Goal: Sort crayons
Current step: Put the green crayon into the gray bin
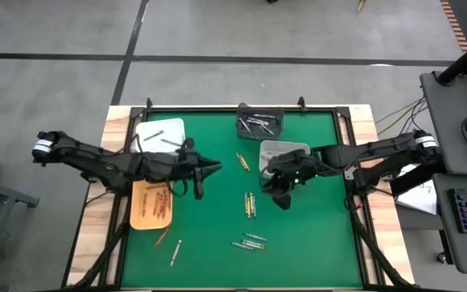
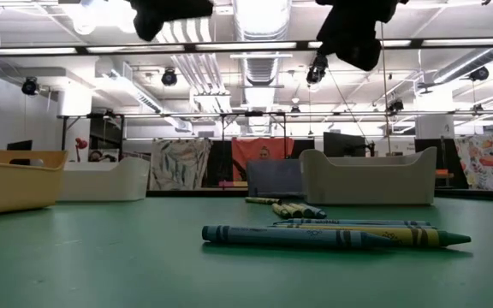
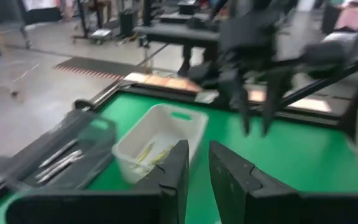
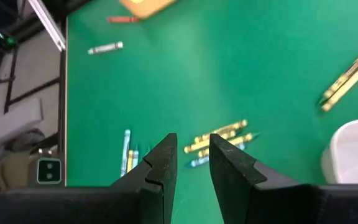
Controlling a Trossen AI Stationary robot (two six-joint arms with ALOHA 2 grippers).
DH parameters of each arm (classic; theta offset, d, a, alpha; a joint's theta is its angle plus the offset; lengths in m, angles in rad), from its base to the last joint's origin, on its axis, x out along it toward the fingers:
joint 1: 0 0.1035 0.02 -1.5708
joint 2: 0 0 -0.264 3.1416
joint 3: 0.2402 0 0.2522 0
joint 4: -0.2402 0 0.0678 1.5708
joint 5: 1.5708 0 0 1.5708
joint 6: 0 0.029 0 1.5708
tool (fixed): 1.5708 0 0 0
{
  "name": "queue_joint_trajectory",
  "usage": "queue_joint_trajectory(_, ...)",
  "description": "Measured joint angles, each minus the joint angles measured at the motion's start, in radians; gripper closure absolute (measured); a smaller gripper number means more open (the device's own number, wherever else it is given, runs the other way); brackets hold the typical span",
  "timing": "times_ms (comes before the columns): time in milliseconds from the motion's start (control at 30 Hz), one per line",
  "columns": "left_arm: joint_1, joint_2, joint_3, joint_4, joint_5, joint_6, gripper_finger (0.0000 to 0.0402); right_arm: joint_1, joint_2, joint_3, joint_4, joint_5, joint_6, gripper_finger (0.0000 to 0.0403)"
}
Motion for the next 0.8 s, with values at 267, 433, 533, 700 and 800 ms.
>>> queue_joint_trajectory(267,-0.153,0.058,0.0,0.125,-0.087,0.024,0.0356,0.022,0.106,0.0,0.01,0.015,0.018,0.0321)
queue_joint_trajectory(433,-0.193,0.093,0.0,0.144,-0.092,0.012,0.0356,0.022,0.167,0.0,0.035,0.016,0.01,0.0321)
queue_joint_trajectory(533,-0.213,0.118,0.0,0.162,-0.092,-0.004,0.0356,0.025,0.204,0.0,0.053,0.017,0.001,0.0321)
queue_joint_trajectory(700,-0.248,0.159,0.0,0.221,-0.093,-0.01,0.0356,0.045,0.271,0.028,0.045,0.018,-0.018,0.0321)
queue_joint_trajectory(800,-0.269,0.181,0.0,0.271,-0.093,-0.01,0.0356,0.065,0.321,0.079,0.028,0.019,-0.054,0.0321)
